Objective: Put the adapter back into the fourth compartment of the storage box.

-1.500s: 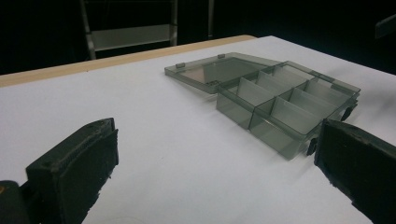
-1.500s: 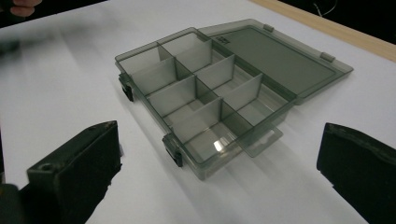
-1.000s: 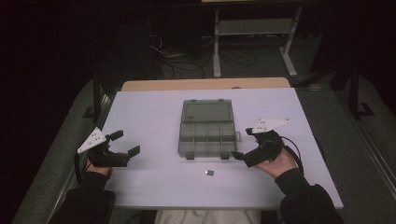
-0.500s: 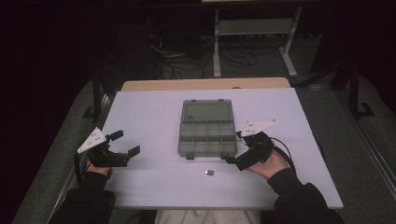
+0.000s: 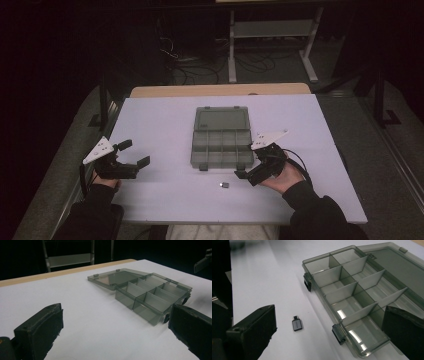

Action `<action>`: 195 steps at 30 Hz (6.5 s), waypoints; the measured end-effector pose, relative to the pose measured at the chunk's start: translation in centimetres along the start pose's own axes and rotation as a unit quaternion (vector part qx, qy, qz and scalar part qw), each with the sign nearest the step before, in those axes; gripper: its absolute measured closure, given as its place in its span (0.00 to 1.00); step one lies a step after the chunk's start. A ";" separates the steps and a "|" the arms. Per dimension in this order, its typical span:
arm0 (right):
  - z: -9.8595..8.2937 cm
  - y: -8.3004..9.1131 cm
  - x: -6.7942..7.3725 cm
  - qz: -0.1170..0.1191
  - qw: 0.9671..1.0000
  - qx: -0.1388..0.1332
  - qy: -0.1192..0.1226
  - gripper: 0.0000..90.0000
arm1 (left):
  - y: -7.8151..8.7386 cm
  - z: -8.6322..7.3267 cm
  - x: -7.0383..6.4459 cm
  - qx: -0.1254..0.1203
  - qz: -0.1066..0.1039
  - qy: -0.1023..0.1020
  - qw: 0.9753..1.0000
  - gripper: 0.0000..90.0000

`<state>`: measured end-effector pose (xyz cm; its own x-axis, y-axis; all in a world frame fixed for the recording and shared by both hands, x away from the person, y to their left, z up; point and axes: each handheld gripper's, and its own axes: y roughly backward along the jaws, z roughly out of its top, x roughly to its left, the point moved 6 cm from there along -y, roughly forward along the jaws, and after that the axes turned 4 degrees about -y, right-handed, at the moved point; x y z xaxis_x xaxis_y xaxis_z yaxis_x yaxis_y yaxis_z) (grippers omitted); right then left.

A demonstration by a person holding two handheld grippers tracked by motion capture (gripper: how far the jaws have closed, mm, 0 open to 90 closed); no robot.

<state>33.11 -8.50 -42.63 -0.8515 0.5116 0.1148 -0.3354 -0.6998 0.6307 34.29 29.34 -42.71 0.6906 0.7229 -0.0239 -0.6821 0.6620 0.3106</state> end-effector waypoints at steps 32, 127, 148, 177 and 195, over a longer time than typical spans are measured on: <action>-0.4 -2.3 2.1 0.033 0.998 0.038 0.031 0.00 | 0.0 0.0 0.0 0.000 -0.002 0.001 1.000 0.00; -1.6 -6.4 3.3 0.066 0.984 0.141 0.088 0.84 | 0.0 0.1 -0.1 -0.005 -0.007 0.005 1.000 0.00; 1.0 -2.4 1.6 0.042 0.993 0.078 0.073 0.84 | -0.1 0.1 -0.1 -0.006 -0.007 0.008 1.000 0.00; 4.3 0.7 -1.0 0.021 0.997 0.030 0.064 0.84 | -0.1 0.0 -0.1 -0.003 -0.009 0.008 1.000 0.00; 5.6 0.8 -3.5 0.003 0.999 0.024 0.045 0.84 | -0.1 0.0 0.0 -0.004 -0.008 0.009 1.000 0.00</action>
<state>38.11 -8.09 -38.19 -0.8870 0.4591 0.0506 -0.3126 -0.6774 0.6659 34.35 29.25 -42.73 0.6975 0.7152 -0.0459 -0.6728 0.6755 0.3016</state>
